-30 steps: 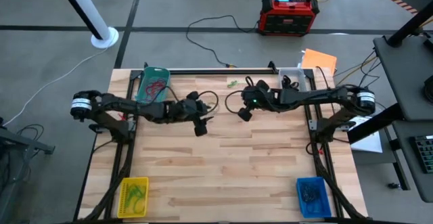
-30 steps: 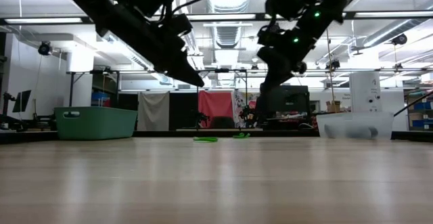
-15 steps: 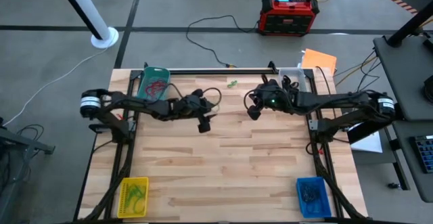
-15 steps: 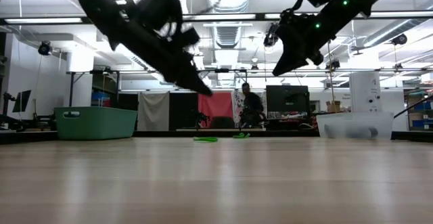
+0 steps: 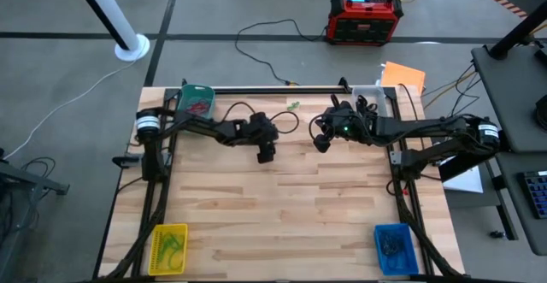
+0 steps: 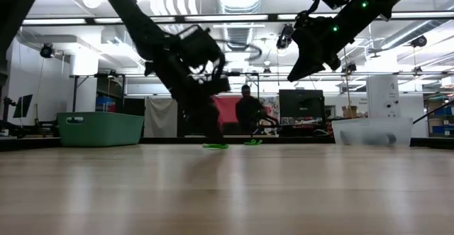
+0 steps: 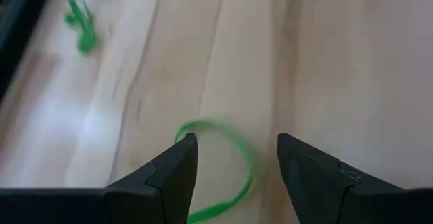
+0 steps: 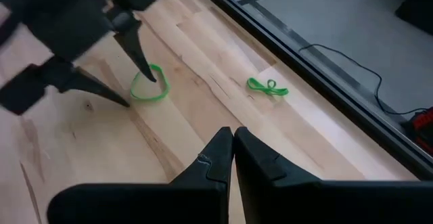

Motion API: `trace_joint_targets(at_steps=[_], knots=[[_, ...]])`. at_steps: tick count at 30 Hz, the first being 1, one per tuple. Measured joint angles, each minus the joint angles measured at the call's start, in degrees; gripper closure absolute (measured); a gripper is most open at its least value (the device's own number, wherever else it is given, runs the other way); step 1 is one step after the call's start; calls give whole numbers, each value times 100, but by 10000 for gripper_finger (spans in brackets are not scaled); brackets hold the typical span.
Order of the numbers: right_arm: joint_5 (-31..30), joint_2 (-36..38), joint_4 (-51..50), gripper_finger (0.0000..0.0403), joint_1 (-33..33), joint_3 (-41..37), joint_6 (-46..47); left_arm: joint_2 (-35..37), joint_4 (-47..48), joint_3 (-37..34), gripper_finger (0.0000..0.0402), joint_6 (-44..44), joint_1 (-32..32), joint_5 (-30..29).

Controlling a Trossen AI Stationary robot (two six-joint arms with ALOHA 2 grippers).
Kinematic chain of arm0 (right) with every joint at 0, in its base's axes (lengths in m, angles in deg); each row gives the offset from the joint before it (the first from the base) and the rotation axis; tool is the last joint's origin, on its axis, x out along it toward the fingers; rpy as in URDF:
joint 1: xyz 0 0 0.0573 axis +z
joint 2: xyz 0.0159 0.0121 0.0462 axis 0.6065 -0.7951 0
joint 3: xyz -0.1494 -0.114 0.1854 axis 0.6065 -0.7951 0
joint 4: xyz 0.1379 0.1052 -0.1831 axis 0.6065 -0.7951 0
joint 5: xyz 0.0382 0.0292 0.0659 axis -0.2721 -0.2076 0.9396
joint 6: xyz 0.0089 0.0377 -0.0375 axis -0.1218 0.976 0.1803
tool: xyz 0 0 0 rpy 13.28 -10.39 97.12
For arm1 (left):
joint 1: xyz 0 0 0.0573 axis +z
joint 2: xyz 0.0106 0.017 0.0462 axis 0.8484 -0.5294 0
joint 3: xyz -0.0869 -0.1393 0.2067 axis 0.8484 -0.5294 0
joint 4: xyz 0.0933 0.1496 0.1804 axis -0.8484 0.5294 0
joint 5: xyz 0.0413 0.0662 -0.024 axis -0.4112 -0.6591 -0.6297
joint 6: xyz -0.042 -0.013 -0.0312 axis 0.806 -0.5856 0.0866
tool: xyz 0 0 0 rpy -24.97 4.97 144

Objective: Sort rubber bands into baskets
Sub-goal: Put the green rubber band into the yellow bin

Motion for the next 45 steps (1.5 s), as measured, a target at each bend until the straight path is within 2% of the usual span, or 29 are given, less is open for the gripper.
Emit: trace_joint_targets(at_steps=[5,9,12,17,18,24,30,33,40,45], knots=[[-2,-2,-1,392,0,-46,-5,-222,256,163,216,34,103,-4],[-2,-2,1,392,0,-50,-14,-268,339,159,240,250,192,90],[-2,-4,30,392,0,-54,-37,-276,371,136,277,328,206,132],[-2,-4,45,392,0,-54,-53,-286,411,127,379,377,207,86],[-2,-4,45,392,0,-54,-54,-287,415,125,390,438,210,61],[-2,-4,45,392,0,-54,-53,-165,493,121,400,514,46,-131],[0,-7,42,392,0,-54,-51,464,877,101,401,527,-494,-552],[25,-7,40,392,2,-61,-47,822,1235,103,402,737,-797,-555],[46,-7,42,392,3,-65,-49,1713,1839,108,402,1329,-1869,-405],[46,-7,45,392,11,-80,-47,2250,2531,274,402,2291,-2877,-241]])
